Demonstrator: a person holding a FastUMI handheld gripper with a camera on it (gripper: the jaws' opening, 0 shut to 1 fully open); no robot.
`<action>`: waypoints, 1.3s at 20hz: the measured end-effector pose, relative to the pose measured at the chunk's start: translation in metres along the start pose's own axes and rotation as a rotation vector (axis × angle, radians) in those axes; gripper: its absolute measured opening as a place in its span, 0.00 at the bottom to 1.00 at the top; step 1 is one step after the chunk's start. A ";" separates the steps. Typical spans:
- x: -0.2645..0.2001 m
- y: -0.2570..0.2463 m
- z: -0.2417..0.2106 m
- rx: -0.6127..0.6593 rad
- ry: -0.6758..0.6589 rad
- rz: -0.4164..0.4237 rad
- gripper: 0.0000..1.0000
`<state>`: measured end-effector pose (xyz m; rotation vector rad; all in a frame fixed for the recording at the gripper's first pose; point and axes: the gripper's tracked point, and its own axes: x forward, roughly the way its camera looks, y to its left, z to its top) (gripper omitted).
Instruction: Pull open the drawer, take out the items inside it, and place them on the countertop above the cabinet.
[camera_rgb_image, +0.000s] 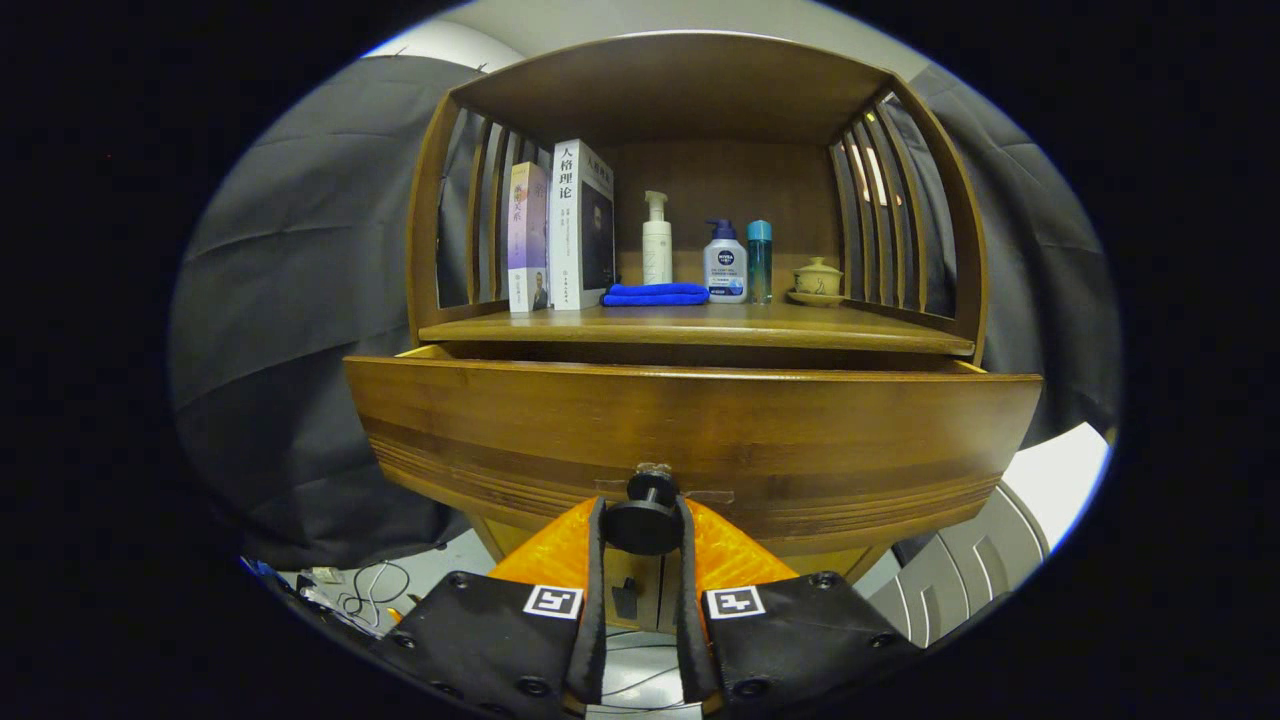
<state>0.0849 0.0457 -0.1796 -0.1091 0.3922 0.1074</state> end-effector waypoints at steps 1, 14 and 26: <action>-0.005 0.001 -0.002 -0.001 0.003 0.001 0.31; -0.054 0.013 -0.029 0.007 -0.013 0.049 0.31; -0.098 0.029 -0.050 -0.061 -0.012 0.108 0.31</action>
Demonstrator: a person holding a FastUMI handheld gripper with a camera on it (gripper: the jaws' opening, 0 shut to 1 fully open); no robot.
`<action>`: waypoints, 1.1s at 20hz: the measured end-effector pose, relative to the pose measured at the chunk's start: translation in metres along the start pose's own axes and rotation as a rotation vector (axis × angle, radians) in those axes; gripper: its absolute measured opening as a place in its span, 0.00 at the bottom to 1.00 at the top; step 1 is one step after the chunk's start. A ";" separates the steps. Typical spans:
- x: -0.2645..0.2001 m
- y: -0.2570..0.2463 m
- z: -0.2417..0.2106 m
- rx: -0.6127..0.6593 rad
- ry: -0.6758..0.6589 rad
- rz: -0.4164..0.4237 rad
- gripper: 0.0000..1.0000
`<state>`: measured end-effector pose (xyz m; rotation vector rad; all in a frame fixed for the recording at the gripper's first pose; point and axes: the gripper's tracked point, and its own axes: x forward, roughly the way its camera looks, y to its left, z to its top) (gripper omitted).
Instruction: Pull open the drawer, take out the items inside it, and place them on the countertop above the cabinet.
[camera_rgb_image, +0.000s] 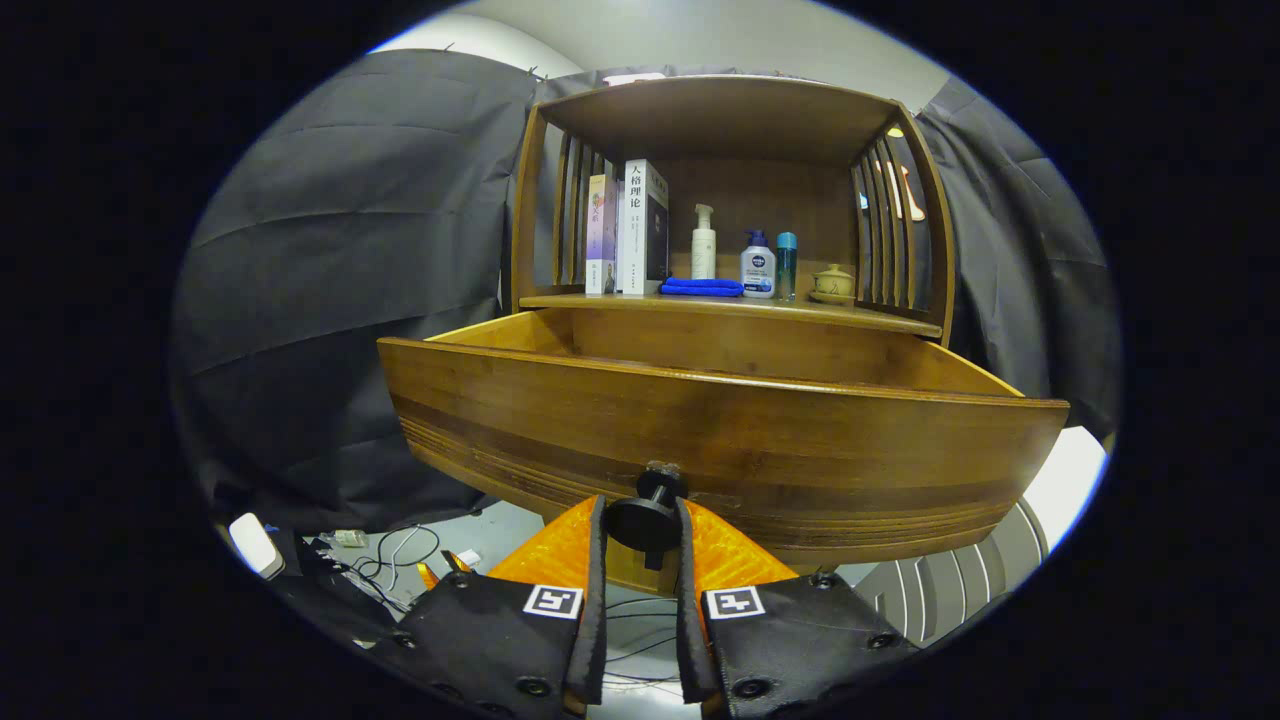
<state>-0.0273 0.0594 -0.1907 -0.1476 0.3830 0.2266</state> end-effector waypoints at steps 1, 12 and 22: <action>-0.002 0.001 -0.001 0.011 0.004 0.001 0.31; -0.018 0.010 -0.013 0.002 0.023 0.028 0.43; -0.034 -0.001 0.077 -0.011 -0.216 0.025 0.98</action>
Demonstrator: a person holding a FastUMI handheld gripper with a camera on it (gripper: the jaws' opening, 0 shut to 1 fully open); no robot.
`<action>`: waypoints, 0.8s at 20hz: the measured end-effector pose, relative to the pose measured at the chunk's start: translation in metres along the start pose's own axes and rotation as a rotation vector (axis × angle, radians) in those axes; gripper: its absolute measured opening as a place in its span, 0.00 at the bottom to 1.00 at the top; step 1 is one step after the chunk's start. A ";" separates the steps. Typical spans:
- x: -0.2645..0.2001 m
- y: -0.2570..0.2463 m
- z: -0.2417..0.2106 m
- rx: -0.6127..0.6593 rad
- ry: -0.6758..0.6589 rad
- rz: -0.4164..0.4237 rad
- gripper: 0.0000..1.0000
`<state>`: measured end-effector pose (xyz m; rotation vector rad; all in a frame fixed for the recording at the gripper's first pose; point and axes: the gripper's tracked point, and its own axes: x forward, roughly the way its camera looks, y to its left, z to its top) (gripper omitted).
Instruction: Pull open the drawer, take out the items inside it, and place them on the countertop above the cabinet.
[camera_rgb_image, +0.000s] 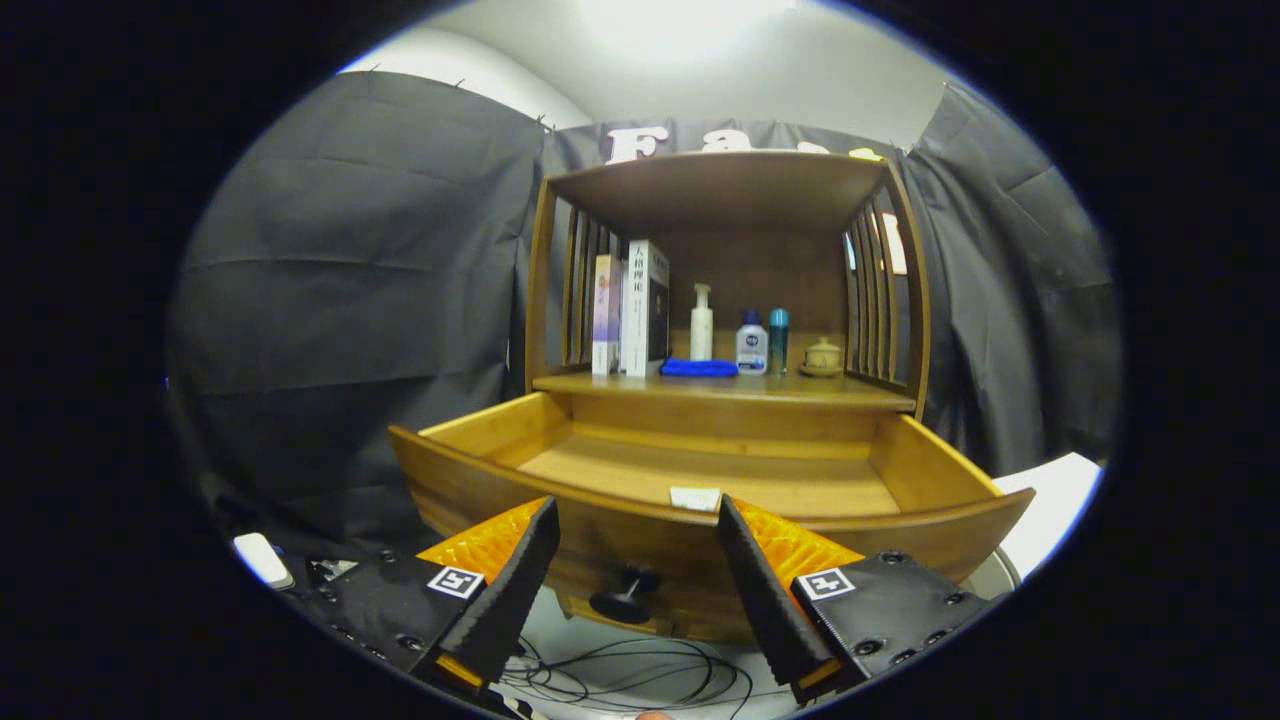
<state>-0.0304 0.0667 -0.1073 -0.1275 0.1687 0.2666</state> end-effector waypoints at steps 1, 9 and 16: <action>0.003 -0.002 0.008 -0.004 -0.002 0.003 0.98; 0.043 -0.024 0.063 0.019 0.047 0.060 0.98; 0.089 -0.021 0.072 0.039 0.238 0.176 0.98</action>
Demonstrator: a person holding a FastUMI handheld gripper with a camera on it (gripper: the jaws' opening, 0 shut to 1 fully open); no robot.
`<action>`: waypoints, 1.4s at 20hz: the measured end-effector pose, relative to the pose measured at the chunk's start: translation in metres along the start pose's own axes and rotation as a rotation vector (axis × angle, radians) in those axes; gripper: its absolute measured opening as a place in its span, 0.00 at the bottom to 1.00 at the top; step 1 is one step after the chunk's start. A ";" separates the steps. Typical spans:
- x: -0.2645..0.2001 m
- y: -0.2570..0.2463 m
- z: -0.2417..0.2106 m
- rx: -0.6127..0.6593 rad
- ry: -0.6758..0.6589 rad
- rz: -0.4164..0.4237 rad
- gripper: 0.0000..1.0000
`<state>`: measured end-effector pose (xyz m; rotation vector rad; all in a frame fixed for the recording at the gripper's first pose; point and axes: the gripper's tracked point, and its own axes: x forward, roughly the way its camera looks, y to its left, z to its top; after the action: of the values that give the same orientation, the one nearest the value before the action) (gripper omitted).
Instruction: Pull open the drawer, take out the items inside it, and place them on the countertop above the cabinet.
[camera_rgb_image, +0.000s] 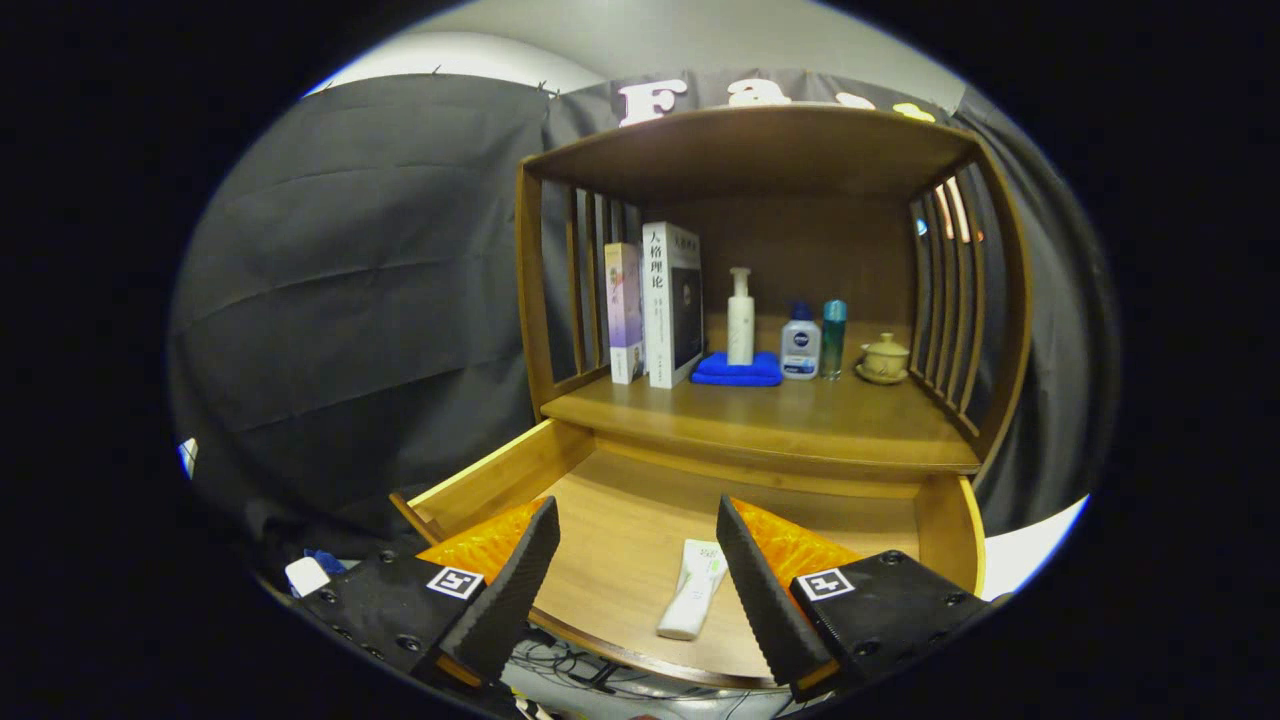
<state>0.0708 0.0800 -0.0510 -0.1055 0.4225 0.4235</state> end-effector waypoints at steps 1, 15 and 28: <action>0.007 -0.001 0.002 0.000 0.019 0.010 0.98; 0.084 -0.042 -0.069 0.068 0.562 0.043 0.96; 0.093 -0.049 -0.138 0.090 0.876 0.090 0.79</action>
<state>0.1165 0.0445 -0.2150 -0.1837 1.3110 0.4319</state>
